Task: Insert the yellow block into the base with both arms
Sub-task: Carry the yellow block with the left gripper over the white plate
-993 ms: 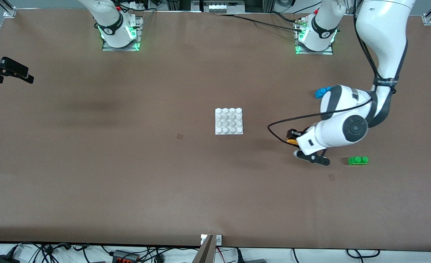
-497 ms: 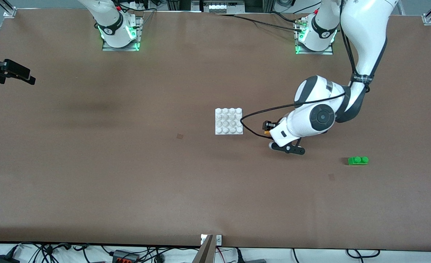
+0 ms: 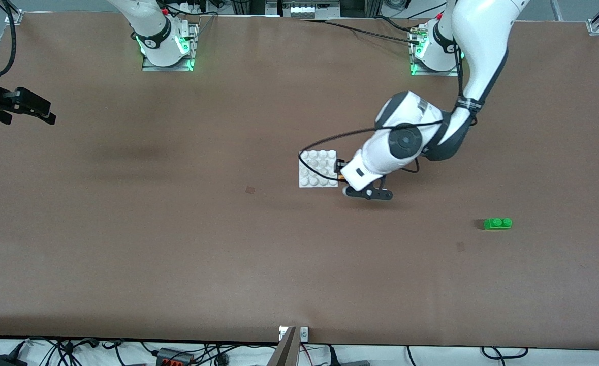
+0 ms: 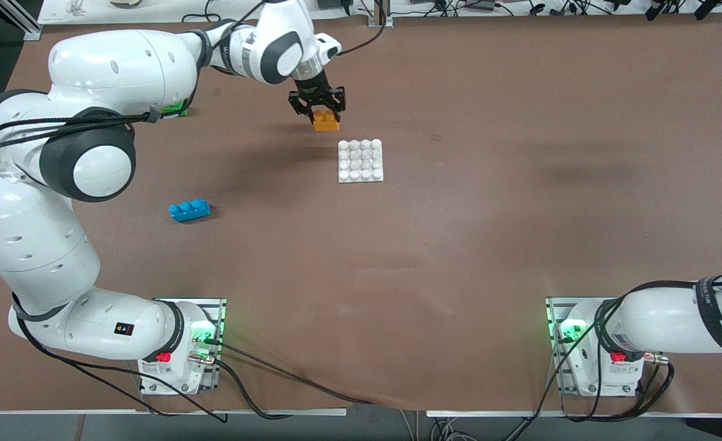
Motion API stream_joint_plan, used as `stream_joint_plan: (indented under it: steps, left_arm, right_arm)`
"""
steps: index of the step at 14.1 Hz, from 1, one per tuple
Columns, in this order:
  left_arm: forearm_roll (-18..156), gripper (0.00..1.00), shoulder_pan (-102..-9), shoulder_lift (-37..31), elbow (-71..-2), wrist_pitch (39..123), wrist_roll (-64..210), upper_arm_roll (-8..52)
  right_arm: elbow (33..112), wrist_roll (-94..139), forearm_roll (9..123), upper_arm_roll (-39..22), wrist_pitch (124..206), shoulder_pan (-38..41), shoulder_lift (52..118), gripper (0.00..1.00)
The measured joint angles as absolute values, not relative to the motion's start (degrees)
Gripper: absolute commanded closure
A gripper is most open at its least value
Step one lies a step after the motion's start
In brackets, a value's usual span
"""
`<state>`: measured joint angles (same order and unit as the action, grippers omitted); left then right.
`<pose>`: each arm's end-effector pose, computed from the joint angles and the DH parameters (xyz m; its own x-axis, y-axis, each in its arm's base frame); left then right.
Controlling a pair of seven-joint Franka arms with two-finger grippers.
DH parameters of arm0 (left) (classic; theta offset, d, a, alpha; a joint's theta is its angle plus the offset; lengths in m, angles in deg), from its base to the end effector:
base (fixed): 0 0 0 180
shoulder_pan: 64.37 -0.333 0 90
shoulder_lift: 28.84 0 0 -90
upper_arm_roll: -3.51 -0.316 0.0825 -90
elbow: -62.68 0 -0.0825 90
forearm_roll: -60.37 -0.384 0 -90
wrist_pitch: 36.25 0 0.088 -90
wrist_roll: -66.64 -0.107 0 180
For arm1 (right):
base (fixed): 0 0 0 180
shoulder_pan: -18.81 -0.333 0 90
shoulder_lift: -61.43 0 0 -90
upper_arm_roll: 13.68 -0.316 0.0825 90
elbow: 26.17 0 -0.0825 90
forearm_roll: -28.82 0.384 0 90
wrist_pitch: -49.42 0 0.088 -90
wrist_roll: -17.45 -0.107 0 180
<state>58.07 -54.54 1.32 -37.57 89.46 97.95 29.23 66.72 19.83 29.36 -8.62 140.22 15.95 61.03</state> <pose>0.5509 -0.3586 0.2944 0.9906 -0.0565 -0.1247 -0.0384 -0.9890 0.1430 0.5520 -0.0204 0.6057 0.9996 0.0030 -0.0291 0.0027 -0.9999 -0.0112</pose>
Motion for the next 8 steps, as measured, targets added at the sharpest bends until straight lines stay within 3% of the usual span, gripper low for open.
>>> stream_joint_plan:
  steps: [3,8]
  left_arm:
    - [47.8,0.46,-54.4,3.2,-38.2,92.2,108.9,34.6]
    - [41.9,0.46,-53.8,8.3,-38.4,96.7,113.6,36.6]
  right_arm:
    - [66.8,19.8,29.3,-8.6,141.5,15.9,61.5,0.00]
    - [66.8,19.8,29.3,-8.4,141.7,16.0,61.8,0.00]
